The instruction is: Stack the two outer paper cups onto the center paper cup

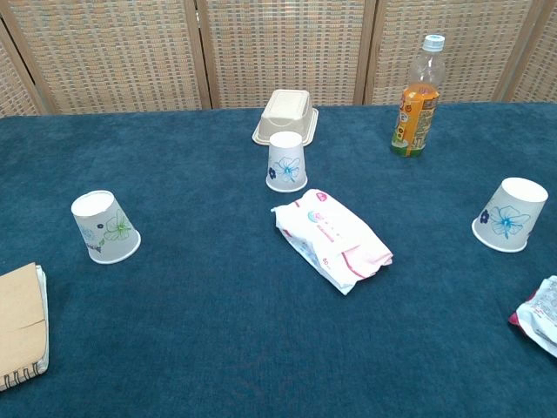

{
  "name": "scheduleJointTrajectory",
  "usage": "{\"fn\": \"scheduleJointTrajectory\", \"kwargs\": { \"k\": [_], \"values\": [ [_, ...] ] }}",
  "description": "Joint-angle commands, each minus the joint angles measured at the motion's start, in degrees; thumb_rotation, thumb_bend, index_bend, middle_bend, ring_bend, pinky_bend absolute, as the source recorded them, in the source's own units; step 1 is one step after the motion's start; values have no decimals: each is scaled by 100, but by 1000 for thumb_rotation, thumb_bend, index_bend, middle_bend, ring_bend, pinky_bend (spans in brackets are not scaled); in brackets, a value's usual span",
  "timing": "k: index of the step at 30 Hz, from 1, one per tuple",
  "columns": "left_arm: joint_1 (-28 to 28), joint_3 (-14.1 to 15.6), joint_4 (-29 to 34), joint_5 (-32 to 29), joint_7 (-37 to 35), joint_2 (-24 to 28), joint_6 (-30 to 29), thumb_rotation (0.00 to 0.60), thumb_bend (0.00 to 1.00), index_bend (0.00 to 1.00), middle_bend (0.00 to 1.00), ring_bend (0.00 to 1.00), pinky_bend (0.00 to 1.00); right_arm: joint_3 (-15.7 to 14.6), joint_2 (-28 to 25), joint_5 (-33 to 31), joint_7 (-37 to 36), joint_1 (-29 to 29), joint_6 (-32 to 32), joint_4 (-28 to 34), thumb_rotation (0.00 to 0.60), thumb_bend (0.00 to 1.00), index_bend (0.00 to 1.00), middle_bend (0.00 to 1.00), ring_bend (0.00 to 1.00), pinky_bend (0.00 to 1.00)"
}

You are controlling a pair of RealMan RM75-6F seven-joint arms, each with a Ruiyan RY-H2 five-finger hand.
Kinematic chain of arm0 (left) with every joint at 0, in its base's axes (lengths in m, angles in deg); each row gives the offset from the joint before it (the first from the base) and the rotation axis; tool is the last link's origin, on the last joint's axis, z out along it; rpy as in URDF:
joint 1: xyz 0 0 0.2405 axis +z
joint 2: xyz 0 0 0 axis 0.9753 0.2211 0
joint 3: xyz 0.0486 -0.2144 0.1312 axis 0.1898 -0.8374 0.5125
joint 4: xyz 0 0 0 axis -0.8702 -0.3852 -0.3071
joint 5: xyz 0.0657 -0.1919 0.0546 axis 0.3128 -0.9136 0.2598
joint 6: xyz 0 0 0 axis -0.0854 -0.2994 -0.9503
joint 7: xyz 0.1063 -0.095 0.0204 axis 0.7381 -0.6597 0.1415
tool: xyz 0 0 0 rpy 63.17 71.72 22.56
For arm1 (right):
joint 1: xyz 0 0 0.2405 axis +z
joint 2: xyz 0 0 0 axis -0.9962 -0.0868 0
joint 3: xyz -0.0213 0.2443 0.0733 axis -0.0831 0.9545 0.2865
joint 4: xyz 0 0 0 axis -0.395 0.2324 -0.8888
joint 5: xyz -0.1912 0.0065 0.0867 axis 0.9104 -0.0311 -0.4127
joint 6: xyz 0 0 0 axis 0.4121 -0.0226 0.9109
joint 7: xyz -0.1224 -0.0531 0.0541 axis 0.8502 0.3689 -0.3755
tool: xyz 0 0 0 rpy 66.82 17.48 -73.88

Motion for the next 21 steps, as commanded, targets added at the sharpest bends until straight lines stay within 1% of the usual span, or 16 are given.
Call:
{"fn": "scheduleJointTrajectory", "kwargs": {
  "k": [1,21],
  "values": [
    [5,-1,4,2,-23,10,-8,600,66,0,0,0,0,5,8,-16,9,-5,0,12,600,64,126,0,0,0],
    [9,-5,-1,25,-71,3,-50,600,68,0,0,0,0,-9,13,-10,20,-3,-16,60,600,65,124,0,0,0]
  ]
}}
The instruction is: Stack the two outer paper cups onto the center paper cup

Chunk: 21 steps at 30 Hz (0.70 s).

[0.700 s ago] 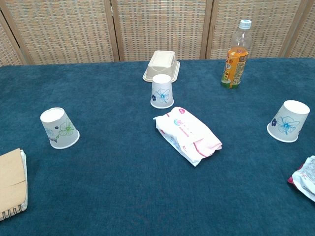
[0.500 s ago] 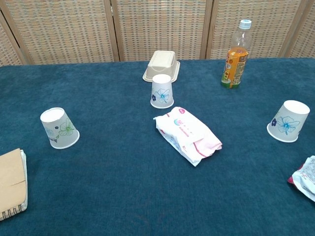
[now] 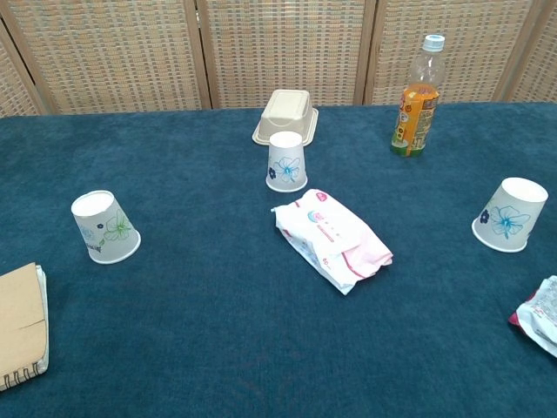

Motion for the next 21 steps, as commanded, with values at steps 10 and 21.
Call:
{"fn": "scheduleJointTrajectory", "kwargs": {
  "k": [10,21],
  "values": [
    [-77,-9,-10,41,57,-74,63,600,105,92,0,0,0,1,-6,-21,-74,14,-44,-19,600,65,132,0,0,0],
    [-797,-378,51,-267,371,-174,900,600,124,275,0,0,0,15,-29,-70,-179,25,-91,-26,600,64,137,0,0,0]
  ]
}}
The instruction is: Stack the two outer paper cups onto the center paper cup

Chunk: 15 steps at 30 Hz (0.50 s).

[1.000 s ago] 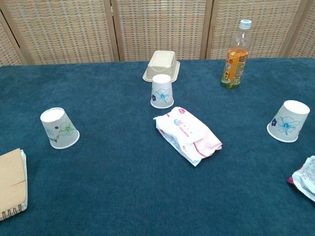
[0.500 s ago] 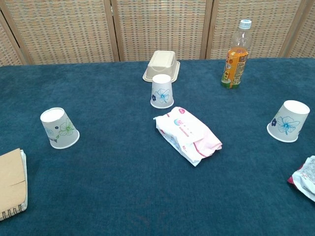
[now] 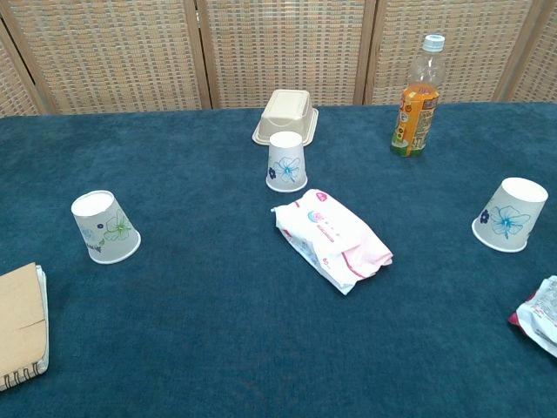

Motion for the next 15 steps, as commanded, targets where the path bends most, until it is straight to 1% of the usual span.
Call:
{"fn": "scheduleJointTrajectory", "kwargs": {
  "k": [1,5,10,15],
  "values": [
    [-293,-169,55,-197,192,-14,337,600,124,268,0,0,0,5,-9,-7,-21,0,-1,0,600,64,137,0,0,0],
    [-599,-274,116,-452,465,-20,743,600,123,255,0,0,0,18,-23,-27,-72,-5,5,0,600,64,137,0,0,0],
    [-1091,-372,134,-1053,894,-130,1448,600,123,256,0,0,0,27,-47,-24,-152,-5,11,3,600,64,137,0,0,0],
    [-1422,-380,70,-1558,1192,-324,1831,600,125,267,0,0,0,38,-70,-36,-232,-9,17,3,600,65,137,0,0,0]
  ]
}}
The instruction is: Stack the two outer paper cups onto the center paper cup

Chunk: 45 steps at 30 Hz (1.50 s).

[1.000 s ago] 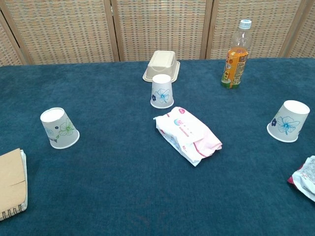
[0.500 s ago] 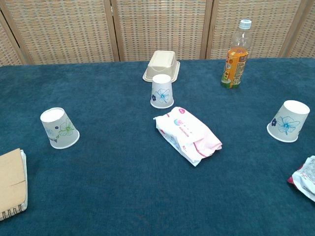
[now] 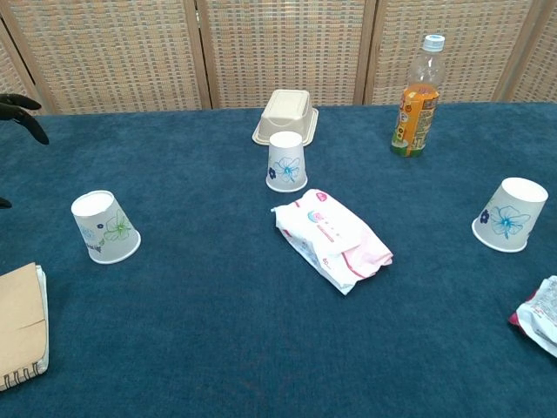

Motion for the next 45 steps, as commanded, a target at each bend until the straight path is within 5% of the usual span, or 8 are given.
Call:
{"fn": "scheduleJointTrajectory", "kwargs": {
  "k": [1,18,23,33,45],
  "values": [
    [-322,-28,-94,-393,313,-232,283,600,126,271,0,0,0,9,-19,-17,-60,-3,-4,1,600,65,137,0,0,0],
    [-941,117,-509,-1241,1102,-986,278,600,130,347,0,0,0,60,-107,-82,-417,-17,-2,-44,600,64,135,0,0,0],
    [-1061,145,-642,-1404,1186,-1130,263,600,270,356,0,0,0,57,-116,-81,-457,-14,-16,-55,600,64,136,0,0,0],
    [-1177,194,-704,-1462,1206,-1266,187,600,274,394,0,0,0,66,-137,-88,-514,-26,1,-58,600,64,136,0,0,0],
    [-1489,-336,-381,-1262,888,-885,-25,600,274,392,0,0,0,119,-136,-235,-659,5,-126,-155,600,64,137,0,0,0]
  ]
}}
